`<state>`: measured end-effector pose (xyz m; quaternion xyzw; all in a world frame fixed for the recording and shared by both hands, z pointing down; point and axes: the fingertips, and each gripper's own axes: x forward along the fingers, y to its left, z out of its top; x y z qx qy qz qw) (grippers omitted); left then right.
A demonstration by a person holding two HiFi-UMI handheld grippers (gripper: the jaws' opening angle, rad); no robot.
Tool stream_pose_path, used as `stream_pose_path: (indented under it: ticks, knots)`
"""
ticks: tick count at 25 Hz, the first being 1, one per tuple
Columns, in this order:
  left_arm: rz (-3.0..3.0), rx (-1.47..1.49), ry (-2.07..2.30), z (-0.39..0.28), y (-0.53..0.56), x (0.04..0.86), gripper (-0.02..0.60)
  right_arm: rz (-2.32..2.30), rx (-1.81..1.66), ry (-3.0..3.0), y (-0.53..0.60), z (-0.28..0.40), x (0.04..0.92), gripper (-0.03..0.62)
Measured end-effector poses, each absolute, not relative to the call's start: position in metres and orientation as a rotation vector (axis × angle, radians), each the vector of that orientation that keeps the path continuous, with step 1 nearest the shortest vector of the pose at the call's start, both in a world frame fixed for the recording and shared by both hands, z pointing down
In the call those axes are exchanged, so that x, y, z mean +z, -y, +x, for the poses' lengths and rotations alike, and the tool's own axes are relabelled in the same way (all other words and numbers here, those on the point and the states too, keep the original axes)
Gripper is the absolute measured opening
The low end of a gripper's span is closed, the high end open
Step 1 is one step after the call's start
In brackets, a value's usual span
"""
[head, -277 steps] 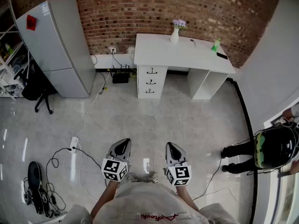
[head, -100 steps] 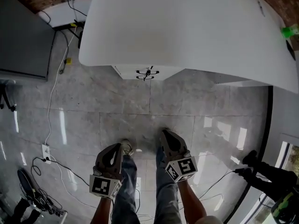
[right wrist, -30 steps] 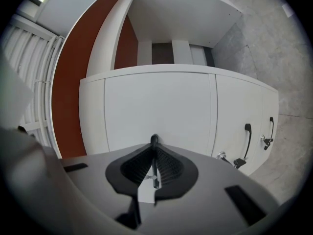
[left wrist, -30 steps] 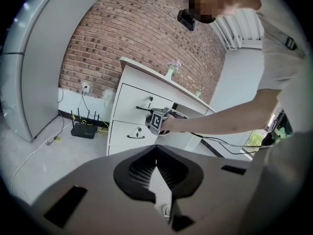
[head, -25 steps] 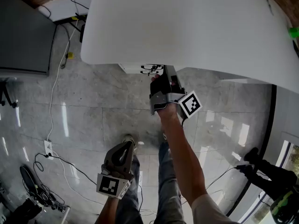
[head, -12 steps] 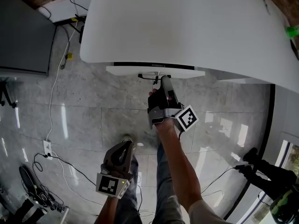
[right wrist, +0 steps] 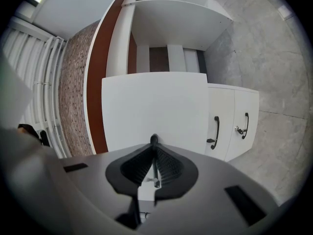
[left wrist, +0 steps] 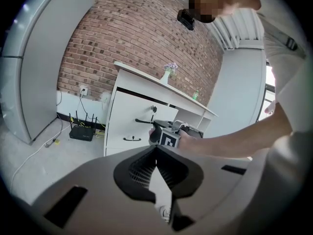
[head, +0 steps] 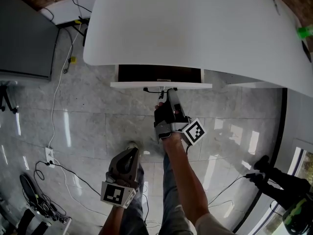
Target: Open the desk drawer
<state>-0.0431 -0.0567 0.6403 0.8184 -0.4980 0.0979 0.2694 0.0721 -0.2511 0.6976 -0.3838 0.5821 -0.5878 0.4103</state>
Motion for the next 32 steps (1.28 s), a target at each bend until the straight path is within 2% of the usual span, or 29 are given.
stream_pose_path:
  ticks: [32]
  knots:
    - [2.189,0.251,1.337,-0.045,0.063,0.640,0.012,-0.982,-1.505,-1.429,0.213,0.072,0.698,0.035]
